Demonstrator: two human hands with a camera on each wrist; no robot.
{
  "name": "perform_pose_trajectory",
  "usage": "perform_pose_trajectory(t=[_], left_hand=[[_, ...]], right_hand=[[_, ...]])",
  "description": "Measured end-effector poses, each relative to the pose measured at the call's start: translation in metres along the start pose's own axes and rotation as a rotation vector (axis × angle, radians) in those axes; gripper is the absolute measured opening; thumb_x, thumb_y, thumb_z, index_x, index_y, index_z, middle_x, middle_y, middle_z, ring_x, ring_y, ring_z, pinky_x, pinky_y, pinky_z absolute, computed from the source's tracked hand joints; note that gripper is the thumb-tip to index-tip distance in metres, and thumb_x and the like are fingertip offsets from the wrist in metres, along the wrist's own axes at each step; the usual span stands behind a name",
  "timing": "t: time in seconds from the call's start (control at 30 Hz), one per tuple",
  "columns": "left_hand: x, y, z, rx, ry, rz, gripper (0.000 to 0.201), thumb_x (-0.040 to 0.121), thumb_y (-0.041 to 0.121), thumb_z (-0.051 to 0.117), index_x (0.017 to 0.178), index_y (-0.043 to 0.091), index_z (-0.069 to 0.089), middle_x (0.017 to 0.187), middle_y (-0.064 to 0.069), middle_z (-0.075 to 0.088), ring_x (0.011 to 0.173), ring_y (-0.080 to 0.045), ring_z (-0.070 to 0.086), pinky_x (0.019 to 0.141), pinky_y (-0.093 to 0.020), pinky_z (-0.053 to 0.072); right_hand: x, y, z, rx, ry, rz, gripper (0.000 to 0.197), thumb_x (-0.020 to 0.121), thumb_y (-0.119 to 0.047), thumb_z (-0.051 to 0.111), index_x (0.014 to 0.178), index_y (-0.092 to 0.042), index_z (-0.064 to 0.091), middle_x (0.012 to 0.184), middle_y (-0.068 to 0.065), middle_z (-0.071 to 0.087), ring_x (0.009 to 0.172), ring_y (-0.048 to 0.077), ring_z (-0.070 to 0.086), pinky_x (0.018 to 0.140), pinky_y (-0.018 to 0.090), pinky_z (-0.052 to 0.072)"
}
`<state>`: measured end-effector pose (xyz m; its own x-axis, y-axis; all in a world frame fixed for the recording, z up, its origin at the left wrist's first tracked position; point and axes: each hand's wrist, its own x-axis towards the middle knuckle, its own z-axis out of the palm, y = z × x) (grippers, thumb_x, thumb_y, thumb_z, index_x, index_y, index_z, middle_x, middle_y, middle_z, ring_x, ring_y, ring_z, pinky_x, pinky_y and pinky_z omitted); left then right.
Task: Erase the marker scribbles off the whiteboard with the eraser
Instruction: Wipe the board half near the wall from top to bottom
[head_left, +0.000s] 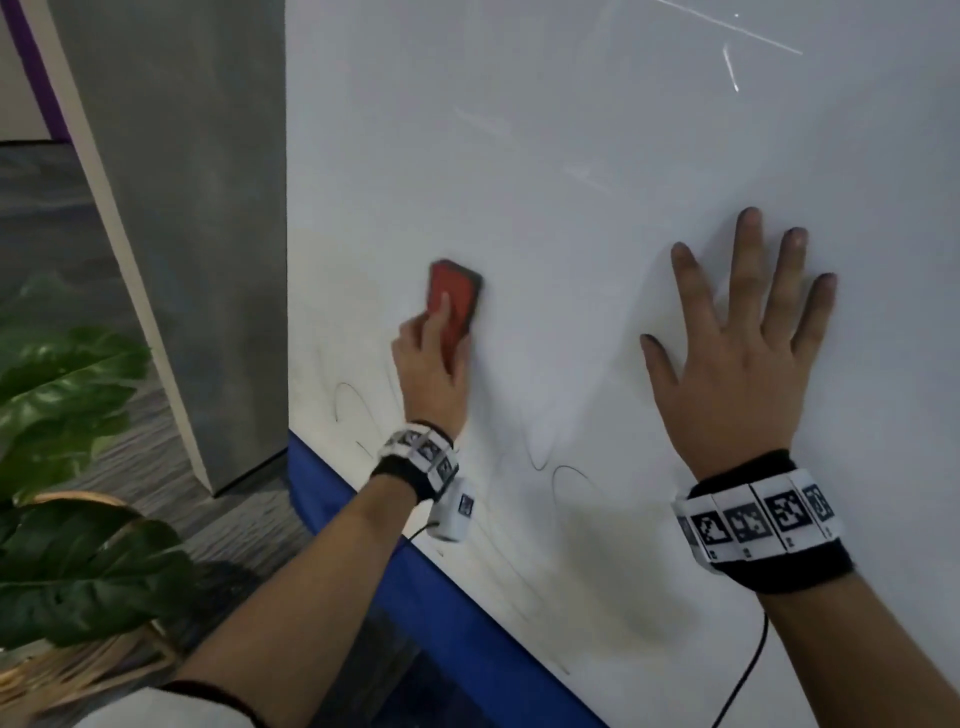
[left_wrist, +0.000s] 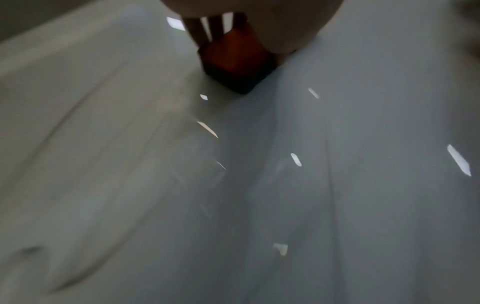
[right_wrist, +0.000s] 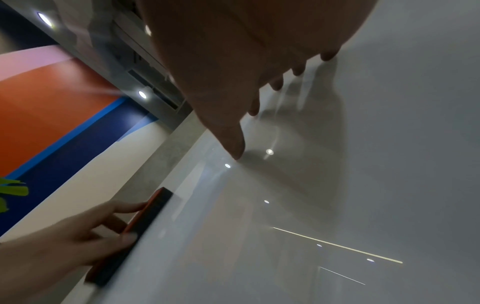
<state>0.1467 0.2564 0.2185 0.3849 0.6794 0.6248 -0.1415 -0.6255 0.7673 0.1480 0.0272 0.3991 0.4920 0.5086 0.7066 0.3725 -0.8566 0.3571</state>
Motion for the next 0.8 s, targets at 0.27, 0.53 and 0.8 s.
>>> perform_pose_trajectory(t=[0.27,0.53,0.8], left_hand=[[-0.077,0.02,0.023,-0.067,-0.012,-0.103,0.051,0.099,0.026,0.061,0.147,0.021,0.045,0.129,-0.012,0.049,0.111,-0.03,0.048,0.1,-0.035,0.041],[-0.168,0.029,0.03,-0.059,-0.304,0.15,0.038,0.099,0.027,0.058,0.136,0.024,0.047,0.132,-0.014,0.056,0.111,-0.031,0.052,0.092,-0.049,0.053],[-0.092,0.032,0.023,-0.085,-0.103,-0.037,0.052,0.099,0.018,0.064,0.147,0.024,0.046,0.137,-0.009,0.045,0.121,-0.023,0.041,0.104,-0.034,0.041]], right_hand=[[-0.012,0.002,0.002,0.014,0.009,-0.036,0.074,0.098,-0.033,0.063,0.161,-0.024,0.026,0.171,0.017,0.003,0.156,0.044,0.003,0.125,0.055,-0.004],[-0.038,0.014,0.012,0.045,-0.048,-0.161,0.072,0.096,-0.03,0.067,0.159,-0.022,0.035,0.171,0.014,0.008,0.157,0.04,0.008,0.127,0.047,-0.003],[-0.048,0.03,0.003,0.143,-0.07,-0.202,0.064,0.089,-0.015,0.071,0.149,-0.017,0.049,0.17,0.015,0.014,0.157,0.037,0.012,0.128,0.048,0.01]])
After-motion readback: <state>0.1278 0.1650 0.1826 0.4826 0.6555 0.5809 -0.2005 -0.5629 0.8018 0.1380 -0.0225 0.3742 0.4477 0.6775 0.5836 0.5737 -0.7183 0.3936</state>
